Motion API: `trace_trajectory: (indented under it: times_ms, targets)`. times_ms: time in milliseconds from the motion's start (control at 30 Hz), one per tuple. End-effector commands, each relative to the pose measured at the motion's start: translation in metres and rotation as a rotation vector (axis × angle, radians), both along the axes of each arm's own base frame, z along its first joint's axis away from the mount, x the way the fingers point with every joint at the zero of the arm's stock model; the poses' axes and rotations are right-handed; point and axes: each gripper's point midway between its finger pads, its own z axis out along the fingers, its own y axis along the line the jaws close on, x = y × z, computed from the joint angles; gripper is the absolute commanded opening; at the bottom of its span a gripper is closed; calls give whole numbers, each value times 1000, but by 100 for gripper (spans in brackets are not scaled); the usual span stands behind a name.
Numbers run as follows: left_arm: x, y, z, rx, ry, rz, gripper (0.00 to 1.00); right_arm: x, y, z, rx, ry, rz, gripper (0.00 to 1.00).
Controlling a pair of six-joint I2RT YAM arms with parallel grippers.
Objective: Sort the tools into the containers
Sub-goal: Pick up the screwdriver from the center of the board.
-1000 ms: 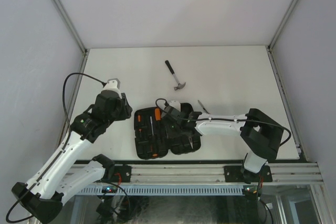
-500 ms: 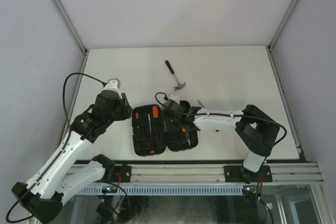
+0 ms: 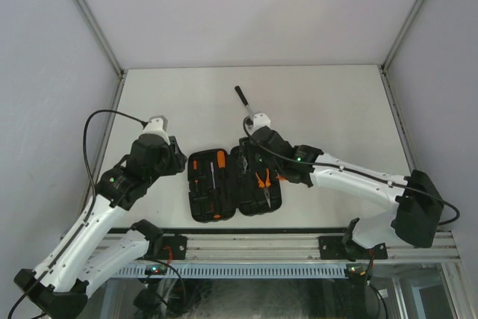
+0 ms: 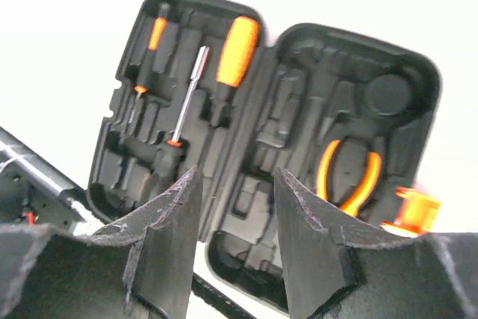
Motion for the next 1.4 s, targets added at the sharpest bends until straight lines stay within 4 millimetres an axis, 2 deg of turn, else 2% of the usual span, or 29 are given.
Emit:
trace_trajectory:
  times_ms: [0,200,400,533,667,900,1367]
  targets:
    - [-4,-1,-1,-53,-26,7,41,22,-42,22,-86,-84,-75,43]
    - [-9,3,3,-49,-41,3,41,34,-101,14,-140,-64,-152,43]
    - [-11,5,12,-13,-52,-28,41,37,-158,-19,-214,53,-251,43]
    - [-9,7,10,11,-51,-29,40,28,-181,-40,-229,135,-285,42]
    - [-8,9,-1,22,-41,-14,40,18,-193,-60,-221,206,-305,41]
    - [-7,7,-2,16,-41,-19,41,7,-201,-86,-260,291,-306,35]
    - [-6,8,-5,12,-39,-9,41,9,-212,-119,-374,356,-331,33]
